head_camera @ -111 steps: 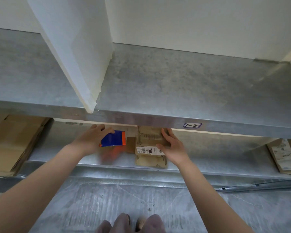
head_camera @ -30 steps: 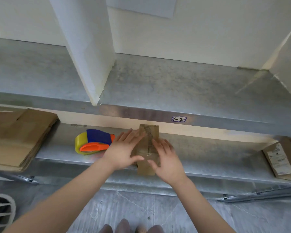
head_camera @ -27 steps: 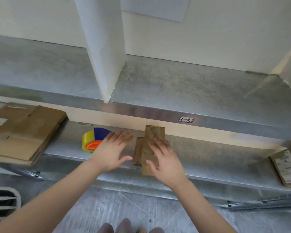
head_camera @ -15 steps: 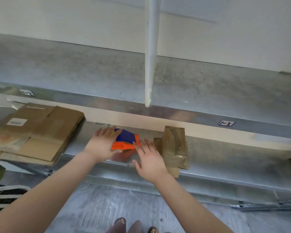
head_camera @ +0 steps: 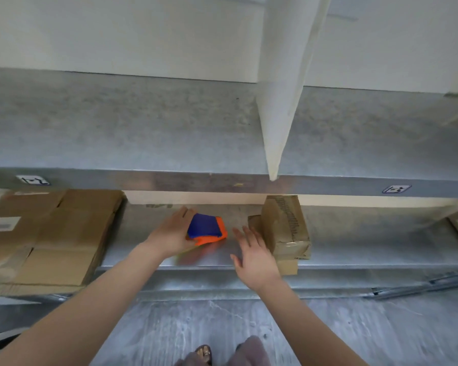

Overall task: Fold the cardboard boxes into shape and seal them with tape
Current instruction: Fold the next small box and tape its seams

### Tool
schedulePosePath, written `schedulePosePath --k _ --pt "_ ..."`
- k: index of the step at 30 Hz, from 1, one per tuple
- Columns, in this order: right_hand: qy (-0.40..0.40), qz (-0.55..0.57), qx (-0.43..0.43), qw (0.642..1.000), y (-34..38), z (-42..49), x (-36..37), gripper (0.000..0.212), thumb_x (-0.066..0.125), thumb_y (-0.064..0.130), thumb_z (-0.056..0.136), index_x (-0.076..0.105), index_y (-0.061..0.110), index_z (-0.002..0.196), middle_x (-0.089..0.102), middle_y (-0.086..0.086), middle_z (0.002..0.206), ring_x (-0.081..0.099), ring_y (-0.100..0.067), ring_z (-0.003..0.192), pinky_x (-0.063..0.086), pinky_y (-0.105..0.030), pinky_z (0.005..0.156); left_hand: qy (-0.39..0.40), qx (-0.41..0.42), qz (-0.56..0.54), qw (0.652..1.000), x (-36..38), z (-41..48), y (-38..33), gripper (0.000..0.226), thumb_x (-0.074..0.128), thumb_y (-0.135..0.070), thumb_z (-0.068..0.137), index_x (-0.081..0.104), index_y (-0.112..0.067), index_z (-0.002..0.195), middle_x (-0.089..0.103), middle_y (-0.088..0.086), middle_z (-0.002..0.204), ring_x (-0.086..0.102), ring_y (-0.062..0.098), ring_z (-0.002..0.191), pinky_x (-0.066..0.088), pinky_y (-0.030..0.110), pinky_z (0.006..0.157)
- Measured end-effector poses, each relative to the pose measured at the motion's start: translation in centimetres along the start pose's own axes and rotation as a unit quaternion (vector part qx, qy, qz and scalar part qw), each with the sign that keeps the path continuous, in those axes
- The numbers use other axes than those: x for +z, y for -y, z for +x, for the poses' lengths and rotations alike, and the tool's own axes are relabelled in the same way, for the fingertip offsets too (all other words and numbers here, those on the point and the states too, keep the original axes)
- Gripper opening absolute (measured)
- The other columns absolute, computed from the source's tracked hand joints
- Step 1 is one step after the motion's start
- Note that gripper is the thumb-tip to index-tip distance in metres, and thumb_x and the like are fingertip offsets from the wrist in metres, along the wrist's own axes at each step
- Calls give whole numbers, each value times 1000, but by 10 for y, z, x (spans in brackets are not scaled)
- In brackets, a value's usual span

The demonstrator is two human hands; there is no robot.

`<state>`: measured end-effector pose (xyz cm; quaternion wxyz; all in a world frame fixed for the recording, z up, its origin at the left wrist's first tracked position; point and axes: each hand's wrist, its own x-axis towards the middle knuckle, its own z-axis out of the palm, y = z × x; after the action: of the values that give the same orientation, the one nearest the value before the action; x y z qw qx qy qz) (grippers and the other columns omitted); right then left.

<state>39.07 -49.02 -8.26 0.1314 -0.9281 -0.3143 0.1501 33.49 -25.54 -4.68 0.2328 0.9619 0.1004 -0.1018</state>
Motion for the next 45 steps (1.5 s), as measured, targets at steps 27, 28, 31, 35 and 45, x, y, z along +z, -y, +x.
schedulePosePath --k 27,28,31,35,45 --pt "-36 193 -13 981 3 -5 -54 58 63 21 91 41 19 144 54 -8 137 51 -23 126 39 -28 100 -137 234 63 961 -84 -68 -43 57 65 -24 75 50 -29 131 56 -8 117 51 13 108 35 28 99" --pt "-40 200 -12 979 3 -6 -57 55 62 20 91 43 18 143 55 -8 136 52 -24 125 40 -29 100 -137 240 67 959 -87 -66 -47 58 68 -26 76 49 -30 131 56 -9 118 51 13 109 34 27 100" --pt "-46 229 -8 972 3 -10 -65 46 53 13 94 46 14 139 57 -7 133 54 -25 121 42 -29 96 -133 256 77 954 -93 -62 -60 63 76 -28 76 48 -33 132 55 -11 120 51 13 109 35 25 97" --pt "-15 372 18 928 2 -16 -72 41 43 15 98 46 29 136 58 9 129 56 -11 116 45 -33 102 -142 269 58 951 -99 -63 -78 57 68 -27 76 53 -28 131 57 -8 120 51 13 109 36 20 94" --pt "-82 433 81 894 -10 -17 -74 10 53 17 96 62 22 96 70 -4 91 67 -22 88 56 -31 81 -120 245 46 961 -95 -51 -82 53 54 -39 77 48 -36 130 55 -12 121 54 15 109 46 31 90"
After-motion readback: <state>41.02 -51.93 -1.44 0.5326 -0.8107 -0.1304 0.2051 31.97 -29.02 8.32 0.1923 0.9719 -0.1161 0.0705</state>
